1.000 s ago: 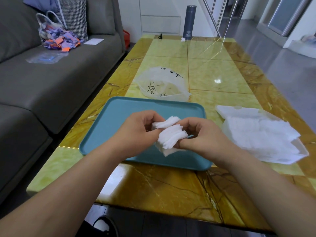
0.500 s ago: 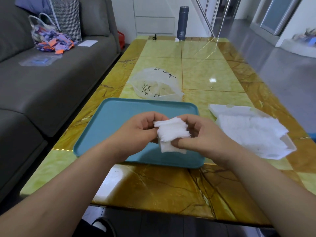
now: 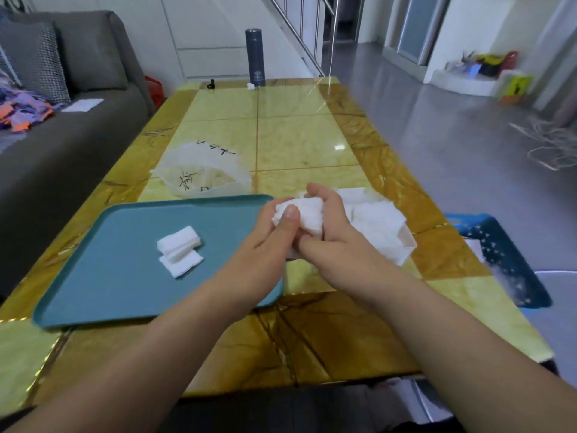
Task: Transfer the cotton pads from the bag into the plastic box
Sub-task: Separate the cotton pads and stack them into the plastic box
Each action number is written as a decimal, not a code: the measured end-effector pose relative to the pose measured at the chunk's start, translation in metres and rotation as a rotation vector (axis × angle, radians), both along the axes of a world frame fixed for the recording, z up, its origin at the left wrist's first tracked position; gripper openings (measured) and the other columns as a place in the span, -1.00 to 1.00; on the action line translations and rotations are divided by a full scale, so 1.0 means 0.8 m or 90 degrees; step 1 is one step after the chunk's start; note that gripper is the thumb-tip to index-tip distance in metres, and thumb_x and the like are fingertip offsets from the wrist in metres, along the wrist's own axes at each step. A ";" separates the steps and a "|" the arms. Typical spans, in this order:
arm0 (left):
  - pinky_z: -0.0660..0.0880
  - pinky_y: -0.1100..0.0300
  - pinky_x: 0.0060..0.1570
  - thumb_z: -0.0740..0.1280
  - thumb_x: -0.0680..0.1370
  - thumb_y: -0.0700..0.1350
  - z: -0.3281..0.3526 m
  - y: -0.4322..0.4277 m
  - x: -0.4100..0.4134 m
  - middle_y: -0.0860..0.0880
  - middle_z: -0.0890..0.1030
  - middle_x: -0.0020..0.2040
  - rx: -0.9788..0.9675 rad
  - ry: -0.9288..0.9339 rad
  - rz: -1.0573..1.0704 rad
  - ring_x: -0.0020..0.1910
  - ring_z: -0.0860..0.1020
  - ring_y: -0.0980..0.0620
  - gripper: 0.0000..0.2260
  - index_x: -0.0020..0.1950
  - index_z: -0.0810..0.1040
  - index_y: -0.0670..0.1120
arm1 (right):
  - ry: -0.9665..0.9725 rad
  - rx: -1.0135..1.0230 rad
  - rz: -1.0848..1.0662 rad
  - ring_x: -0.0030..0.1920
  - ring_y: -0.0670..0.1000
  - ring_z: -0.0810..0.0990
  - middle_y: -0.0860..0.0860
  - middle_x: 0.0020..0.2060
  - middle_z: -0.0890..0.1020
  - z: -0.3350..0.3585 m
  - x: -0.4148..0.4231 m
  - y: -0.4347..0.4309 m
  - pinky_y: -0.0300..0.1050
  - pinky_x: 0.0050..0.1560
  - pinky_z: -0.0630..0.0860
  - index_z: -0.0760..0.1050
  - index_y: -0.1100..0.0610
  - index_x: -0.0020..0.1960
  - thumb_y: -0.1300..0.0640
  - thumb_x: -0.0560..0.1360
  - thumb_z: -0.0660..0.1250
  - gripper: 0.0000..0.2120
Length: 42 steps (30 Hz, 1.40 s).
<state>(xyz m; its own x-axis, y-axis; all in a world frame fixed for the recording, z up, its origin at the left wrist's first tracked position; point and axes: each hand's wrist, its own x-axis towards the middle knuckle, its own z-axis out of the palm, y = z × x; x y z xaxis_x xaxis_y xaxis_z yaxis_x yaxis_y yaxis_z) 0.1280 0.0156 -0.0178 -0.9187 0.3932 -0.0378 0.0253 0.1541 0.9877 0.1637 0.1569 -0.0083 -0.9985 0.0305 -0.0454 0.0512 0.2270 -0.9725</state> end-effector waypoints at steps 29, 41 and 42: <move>0.52 0.06 -0.21 0.30 0.53 0.20 -0.001 0.160 -0.069 0.06 0.52 -0.27 -0.666 0.443 -0.418 -0.25 0.53 0.02 -0.70 -0.23 0.52 0.00 | -0.073 -0.016 -0.280 -0.50 0.07 0.63 0.19 -0.26 0.72 -0.016 0.013 0.158 -0.13 -0.51 0.51 0.60 0.17 0.04 0.07 0.54 0.41 -0.82; 0.41 0.29 -0.08 0.31 0.62 0.04 -0.003 0.113 -0.079 0.17 0.61 -0.08 -0.560 0.403 -0.421 -0.10 0.52 0.20 -0.80 0.12 0.69 0.06 | -0.109 0.567 -0.244 -0.28 0.00 0.53 -0.05 -0.19 0.54 -0.015 -0.011 0.132 -0.13 -0.33 0.31 0.42 0.03 -0.02 -0.21 0.50 0.34 -0.68; 0.44 0.26 -0.05 0.28 0.63 0.01 -0.003 0.111 -0.078 0.16 0.63 -0.05 -0.547 0.376 -0.416 -0.06 0.53 0.18 -0.81 0.06 0.69 0.09 | -0.118 0.579 -0.245 -0.30 -0.02 0.47 -0.05 -0.20 0.51 -0.013 -0.015 0.128 -0.13 -0.35 0.26 0.40 0.04 -0.06 -0.17 0.51 0.35 -0.70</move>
<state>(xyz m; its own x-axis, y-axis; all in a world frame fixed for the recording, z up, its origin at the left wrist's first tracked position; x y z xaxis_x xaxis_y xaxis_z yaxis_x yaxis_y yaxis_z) 0.0659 0.1044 -0.0200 -0.5223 0.8383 -0.1565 0.7506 0.5390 0.3823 0.1516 0.2594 -0.0184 -0.8927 0.4507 0.0017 0.4111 0.8159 -0.4065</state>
